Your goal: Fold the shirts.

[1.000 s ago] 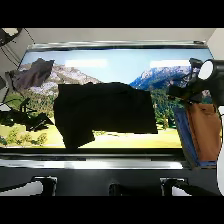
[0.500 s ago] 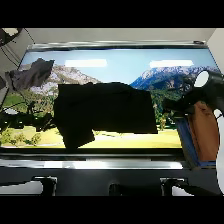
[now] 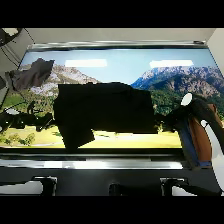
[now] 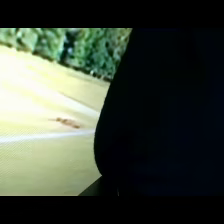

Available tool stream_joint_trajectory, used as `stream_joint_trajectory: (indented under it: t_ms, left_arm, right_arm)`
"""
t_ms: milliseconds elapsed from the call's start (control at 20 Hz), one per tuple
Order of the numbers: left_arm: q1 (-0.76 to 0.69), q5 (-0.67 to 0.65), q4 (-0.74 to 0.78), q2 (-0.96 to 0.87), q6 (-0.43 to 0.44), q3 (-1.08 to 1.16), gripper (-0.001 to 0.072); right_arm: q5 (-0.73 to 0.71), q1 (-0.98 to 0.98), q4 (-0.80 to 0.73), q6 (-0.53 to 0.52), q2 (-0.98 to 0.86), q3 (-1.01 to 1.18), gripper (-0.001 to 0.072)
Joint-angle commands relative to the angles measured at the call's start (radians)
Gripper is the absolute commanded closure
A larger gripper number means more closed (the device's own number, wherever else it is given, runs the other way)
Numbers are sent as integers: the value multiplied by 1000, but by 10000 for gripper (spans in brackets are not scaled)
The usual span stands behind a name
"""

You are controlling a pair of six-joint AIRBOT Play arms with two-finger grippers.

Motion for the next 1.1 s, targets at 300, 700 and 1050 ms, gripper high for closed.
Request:
stream_joint_trajectory:
  t_ms: [300,700,1050]
  left_arm:
    - [2,-45,-2,4,42,0,680]
    - [8,-130,-2,26,41,107,683]
    - [0,12,-27,394,11,822,682]
  right_arm:
    - [-116,0,126,24,-97,-44,251]
    - [-158,-1,134,14,-89,-4,659]
    - [-351,0,-219,-167,315,567,658]
